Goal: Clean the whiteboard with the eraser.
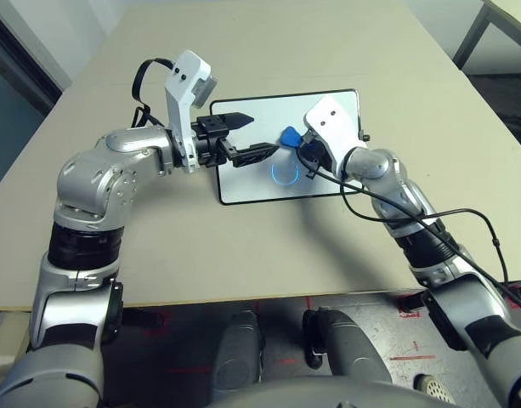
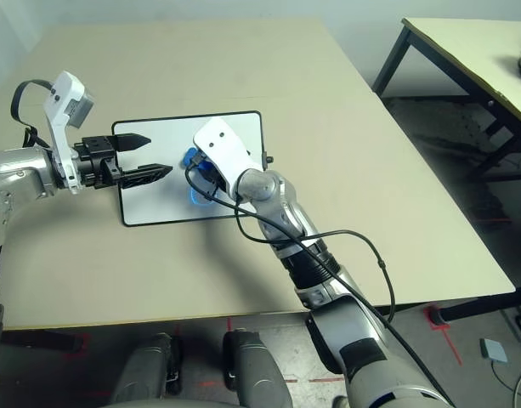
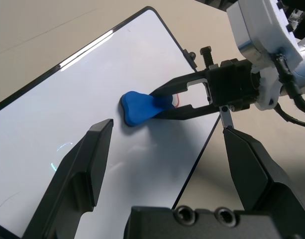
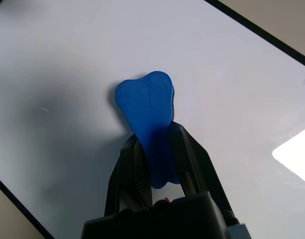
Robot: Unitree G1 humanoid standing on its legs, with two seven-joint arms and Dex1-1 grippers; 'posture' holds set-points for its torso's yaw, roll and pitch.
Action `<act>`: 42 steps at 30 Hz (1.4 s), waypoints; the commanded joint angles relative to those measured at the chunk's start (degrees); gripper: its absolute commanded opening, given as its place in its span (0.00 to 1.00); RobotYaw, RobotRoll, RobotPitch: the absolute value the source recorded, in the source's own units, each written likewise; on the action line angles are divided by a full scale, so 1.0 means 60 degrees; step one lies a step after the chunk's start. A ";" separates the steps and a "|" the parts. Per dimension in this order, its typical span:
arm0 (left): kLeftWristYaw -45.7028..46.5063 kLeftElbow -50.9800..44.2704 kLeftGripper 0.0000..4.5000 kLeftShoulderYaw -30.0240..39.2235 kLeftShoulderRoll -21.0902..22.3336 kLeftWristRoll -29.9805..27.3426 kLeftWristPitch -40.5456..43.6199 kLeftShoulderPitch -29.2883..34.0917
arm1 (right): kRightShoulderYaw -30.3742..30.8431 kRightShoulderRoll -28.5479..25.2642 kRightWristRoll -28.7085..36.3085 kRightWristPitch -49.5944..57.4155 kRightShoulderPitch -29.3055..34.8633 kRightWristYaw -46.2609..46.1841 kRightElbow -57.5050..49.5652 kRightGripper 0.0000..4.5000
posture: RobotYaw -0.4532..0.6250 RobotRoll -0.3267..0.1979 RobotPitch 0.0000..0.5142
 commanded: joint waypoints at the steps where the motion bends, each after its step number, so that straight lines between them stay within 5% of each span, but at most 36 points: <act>1: -0.0037 -0.0018 1.00 -0.0126 -0.0021 -0.0002 0.0104 -0.0116 | -0.0412 -0.0337 -0.0113 0.0537 0.0035 -0.0291 0.0876 0.17 | 0.38 0.62 0.29; 22: -0.0041 -0.0033 1.00 -0.0165 -0.0031 -0.0016 0.0206 -0.0222 | -0.0169 -0.0301 -0.0065 0.0948 0.1829 -0.0275 -0.0292 0.17 | 0.38 0.62 0.30; 42: -0.0082 -0.0024 1.00 -0.0162 -0.0020 0.0019 0.0150 -0.0166 | -0.0772 -0.0130 0.0122 0.0413 0.0032 -0.0712 0.0792 0.17 | 0.39 0.62 0.29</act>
